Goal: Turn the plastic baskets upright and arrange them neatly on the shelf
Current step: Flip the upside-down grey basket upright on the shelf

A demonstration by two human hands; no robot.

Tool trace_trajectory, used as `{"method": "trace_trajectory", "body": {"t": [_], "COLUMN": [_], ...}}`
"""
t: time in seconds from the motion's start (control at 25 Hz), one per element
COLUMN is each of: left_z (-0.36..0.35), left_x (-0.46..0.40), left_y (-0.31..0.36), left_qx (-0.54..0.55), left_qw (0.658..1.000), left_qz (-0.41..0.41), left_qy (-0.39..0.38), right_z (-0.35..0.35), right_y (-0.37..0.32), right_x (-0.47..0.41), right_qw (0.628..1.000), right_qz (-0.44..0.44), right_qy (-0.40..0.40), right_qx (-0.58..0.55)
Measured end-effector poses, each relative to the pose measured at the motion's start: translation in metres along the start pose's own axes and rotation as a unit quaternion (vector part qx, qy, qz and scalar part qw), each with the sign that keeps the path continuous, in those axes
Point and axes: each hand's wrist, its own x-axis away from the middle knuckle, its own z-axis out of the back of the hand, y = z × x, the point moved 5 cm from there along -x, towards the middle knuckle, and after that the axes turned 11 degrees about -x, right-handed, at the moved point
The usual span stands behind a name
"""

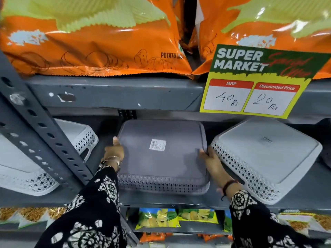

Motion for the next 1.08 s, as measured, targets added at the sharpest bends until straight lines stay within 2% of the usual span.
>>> {"method": "trace_trajectory", "body": {"t": [0.16,0.24,0.32,0.4,0.48,0.6,0.72,0.84,1.08], "left_z": [0.018,0.025,0.028,0.028,0.028,0.023,0.019,0.006,-0.011], "left_x": [0.016,0.011,0.011,0.019,0.029,0.018,0.014,0.02,0.009], "left_y": [0.031,0.036,0.032,0.028,0.027,0.035,0.032,0.021,0.006], "left_qx": [0.176,0.271,0.303,0.311,0.297,0.307,0.207,0.137,0.123], "left_qw": [0.982,0.961,0.952,0.947,0.947,0.932,0.958,0.964,0.969], "left_qz": [-0.063,-0.055,-0.034,-0.046,-0.053,-0.054,-0.048,-0.046,-0.04], "left_qy": [0.026,0.023,-0.018,-0.061,-0.106,-0.187,-0.194,-0.222,-0.212], "right_z": [0.014,0.024,0.04,0.054,0.067,0.073,0.068,0.068,0.068], "right_y": [-0.034,-0.053,-0.054,-0.047,-0.036,-0.028,-0.021,-0.01,0.015], "right_x": [-0.016,-0.016,-0.014,-0.007,-0.008,-0.009,-0.008,-0.009,-0.021], "right_qw": [0.989,0.981,0.975,0.966,0.96,0.979,0.998,0.997,0.987], "right_qz": [0.1,0.127,0.083,0.023,-0.029,-0.062,-0.023,0.018,0.038], "right_qy": [-0.051,-0.088,-0.097,-0.084,-0.05,-0.009,0.018,0.03,0.052], "right_qx": [-0.098,-0.12,-0.183,-0.245,-0.273,-0.196,-0.058,0.071,0.147]}}
